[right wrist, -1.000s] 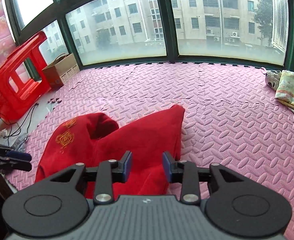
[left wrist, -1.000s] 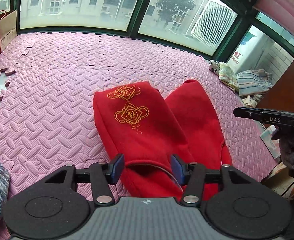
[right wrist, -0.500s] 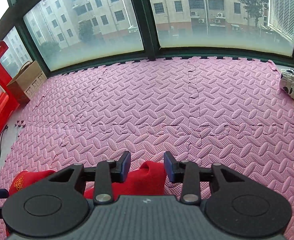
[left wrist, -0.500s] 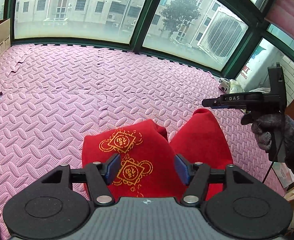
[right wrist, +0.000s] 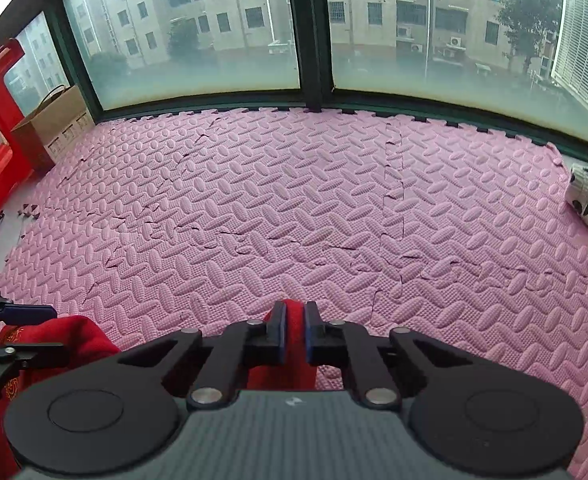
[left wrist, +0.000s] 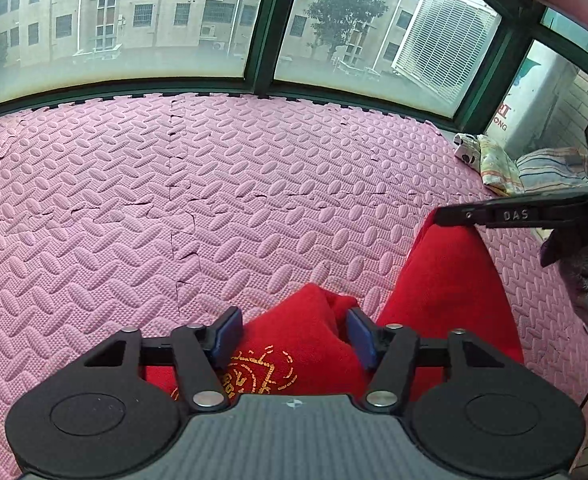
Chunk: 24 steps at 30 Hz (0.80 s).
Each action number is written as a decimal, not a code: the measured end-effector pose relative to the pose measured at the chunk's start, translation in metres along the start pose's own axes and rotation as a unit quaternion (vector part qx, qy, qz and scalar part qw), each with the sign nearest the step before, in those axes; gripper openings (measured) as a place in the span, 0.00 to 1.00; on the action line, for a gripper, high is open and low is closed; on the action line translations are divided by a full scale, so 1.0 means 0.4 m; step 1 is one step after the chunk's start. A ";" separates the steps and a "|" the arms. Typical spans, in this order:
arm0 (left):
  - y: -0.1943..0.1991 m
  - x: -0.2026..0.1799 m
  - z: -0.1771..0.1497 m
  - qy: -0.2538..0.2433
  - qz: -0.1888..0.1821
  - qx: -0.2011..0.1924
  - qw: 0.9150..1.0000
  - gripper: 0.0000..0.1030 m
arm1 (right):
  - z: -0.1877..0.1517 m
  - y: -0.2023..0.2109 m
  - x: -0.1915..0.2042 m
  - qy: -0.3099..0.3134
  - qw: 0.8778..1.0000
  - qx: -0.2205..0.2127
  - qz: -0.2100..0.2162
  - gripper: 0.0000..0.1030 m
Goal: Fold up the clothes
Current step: 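Lift the hoodie by its hem with both grippers and shake it out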
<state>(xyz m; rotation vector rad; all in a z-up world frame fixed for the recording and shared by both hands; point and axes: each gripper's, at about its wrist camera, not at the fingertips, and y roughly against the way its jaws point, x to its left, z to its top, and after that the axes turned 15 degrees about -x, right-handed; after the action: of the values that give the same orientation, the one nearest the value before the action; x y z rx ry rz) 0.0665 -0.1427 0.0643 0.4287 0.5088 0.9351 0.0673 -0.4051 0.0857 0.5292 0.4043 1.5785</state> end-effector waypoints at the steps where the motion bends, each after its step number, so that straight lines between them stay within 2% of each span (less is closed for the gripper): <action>1: -0.003 0.000 -0.005 -0.004 0.001 0.004 1.000 0.44 | 0.017 0.037 0.020 0.014 1.000 -0.025 0.000 0.07; 4: 0.020 0.012 -0.016 0.003 0.004 0.000 1.000 0.24 | 0.038 0.161 0.050 0.026 0.993 -0.112 0.006 0.07; 6: 0.039 0.021 -0.023 0.010 0.006 -0.004 1.000 0.22 | 0.038 0.249 0.061 0.015 0.986 -0.166 0.006 0.07; 8: 0.058 0.030 -0.030 0.016 0.008 -0.008 1.000 0.20 | 0.010 0.310 0.061 0.016 0.980 -0.198 -0.012 0.07; 9: 0.067 0.034 -0.034 0.019 0.009 -0.010 1.000 0.20 | -0.009 0.319 0.056 0.022 0.981 -0.189 -0.028 0.09; 11: 0.086 0.043 -0.041 0.026 0.012 -0.014 1.000 0.20 | -0.052 0.302 0.030 0.021 0.987 -0.148 -0.065 0.21; 13: 0.093 0.042 -0.046 0.024 0.012 -0.013 1.000 0.21 | -0.092 0.271 0.004 0.031 0.990 -0.104 -0.093 0.22; 15: 0.098 0.038 -0.049 0.021 0.010 -0.012 1.000 0.21 | -0.107 0.253 -0.008 0.037 0.990 -0.087 -0.102 0.22; 17: 0.099 0.034 -0.047 0.018 0.011 -0.012 1.000 0.24 | -0.109 0.230 -0.017 0.047 0.991 -0.077 -0.101 0.23; 20: 0.097 0.030 -0.038 0.018 0.014 -0.011 1.000 0.25 | -0.083 0.178 -0.027 0.035 0.994 -0.069 -0.077 0.25; 22: 0.094 0.027 -0.029 0.015 0.014 -0.013 1.000 0.31 | -0.065 0.128 -0.034 0.018 0.996 -0.060 -0.060 0.27; 24: 0.084 0.019 -0.016 0.006 0.011 -0.015 1.000 0.47 | -0.057 0.075 -0.032 0.000 0.998 -0.051 -0.047 0.27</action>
<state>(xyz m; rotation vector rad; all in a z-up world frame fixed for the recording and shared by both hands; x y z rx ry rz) 0.0447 -0.1177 0.0762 0.4024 0.5001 0.9667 0.0300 -0.4188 0.0824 0.4253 0.3420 1.4993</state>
